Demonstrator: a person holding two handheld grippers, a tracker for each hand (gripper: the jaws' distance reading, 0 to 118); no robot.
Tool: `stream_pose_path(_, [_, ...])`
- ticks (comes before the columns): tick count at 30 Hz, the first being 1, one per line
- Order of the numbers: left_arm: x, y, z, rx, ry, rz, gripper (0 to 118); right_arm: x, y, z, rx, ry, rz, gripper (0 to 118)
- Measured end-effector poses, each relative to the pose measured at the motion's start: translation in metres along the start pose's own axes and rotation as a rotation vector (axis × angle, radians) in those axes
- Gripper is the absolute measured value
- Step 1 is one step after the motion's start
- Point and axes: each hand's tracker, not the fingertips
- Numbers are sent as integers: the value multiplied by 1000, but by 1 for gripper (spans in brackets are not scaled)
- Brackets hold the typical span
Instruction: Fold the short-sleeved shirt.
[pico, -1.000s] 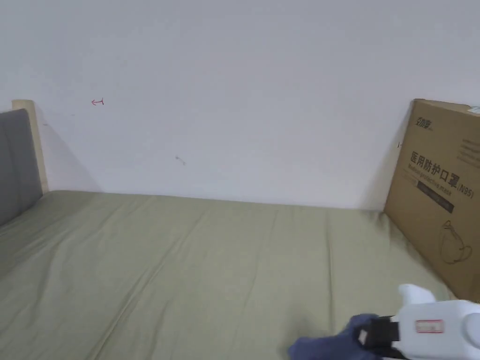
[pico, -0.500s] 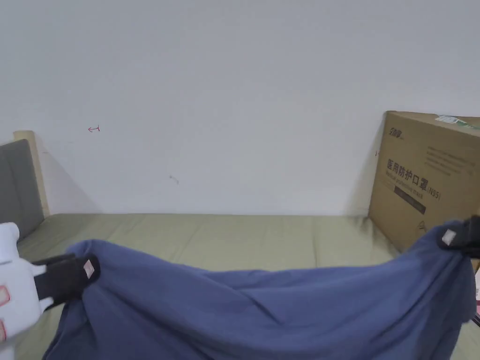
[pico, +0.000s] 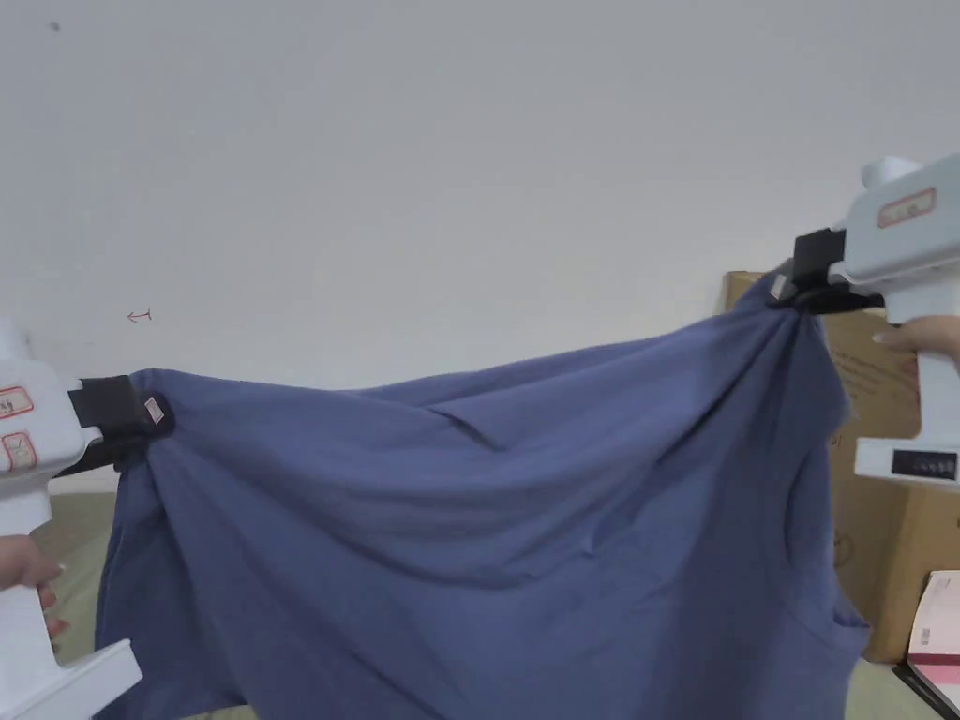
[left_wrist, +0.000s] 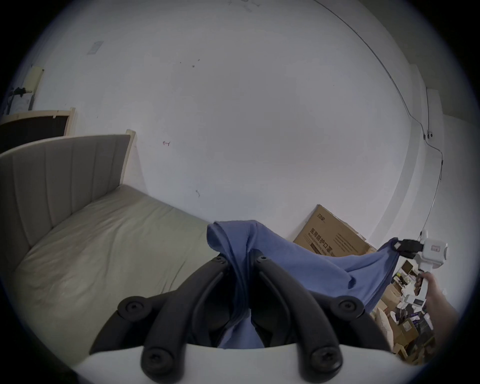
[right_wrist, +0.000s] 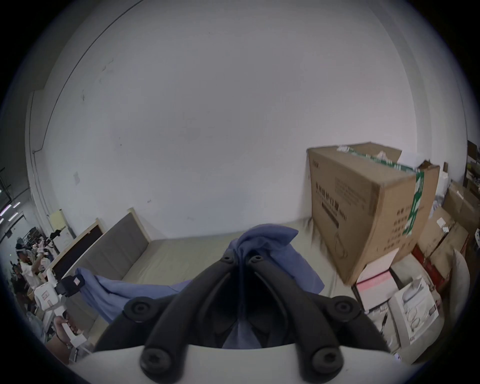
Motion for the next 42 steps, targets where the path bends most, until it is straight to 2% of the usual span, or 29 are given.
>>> stream_pose_path(6, [4,19,-58,47,-3,-28,11,-9,35,-34,151,-56,28,2])
stream_pose_path(9, [5,15,-81,66,6,-63,11,-12,31,-44,212,-91,87,2])
stream_pose_path(11, [3,4,-91,78,5,-80,11,-5,16,-51,219,-96,87,2])
stream_pose_path(15, [-14,-47,-112,14,-17,-76,11,28,-47,-69,130,-105,31,2])
stream_pose_path(19, [-45,-147,-120,-228,48,0,11,80,-171,-75,-91,-108,-68,2])
stream_pose_path(21, [-61,-197,-113,-345,67,26,11,106,-239,-69,-236,-117,-123,2])
stream_pose_path(23, [-76,-249,-94,-466,96,23,11,126,-310,-52,-365,-149,-144,2])
stream_pose_path(24, [-81,-269,-84,-524,102,18,11,134,-338,-42,-408,-160,-147,2])
stream_pose_path(26, [-96,-304,-63,-635,118,22,11,154,-389,-20,-497,-185,-86,2])
stream_pose_path(28, [-96,-324,-38,-688,120,-21,11,166,-422,7,-542,-198,-128,2])
stream_pose_path(32, [-93,-330,19,-708,102,-48,11,175,-454,64,-549,-206,-120,2])
stream_pose_path(35, [-83,-328,54,-768,92,-114,11,165,-461,102,-596,-234,-34,2])
stream_pose_path(42, [-80,-326,104,-835,135,-63,11,151,-479,134,-669,-213,-53,3])
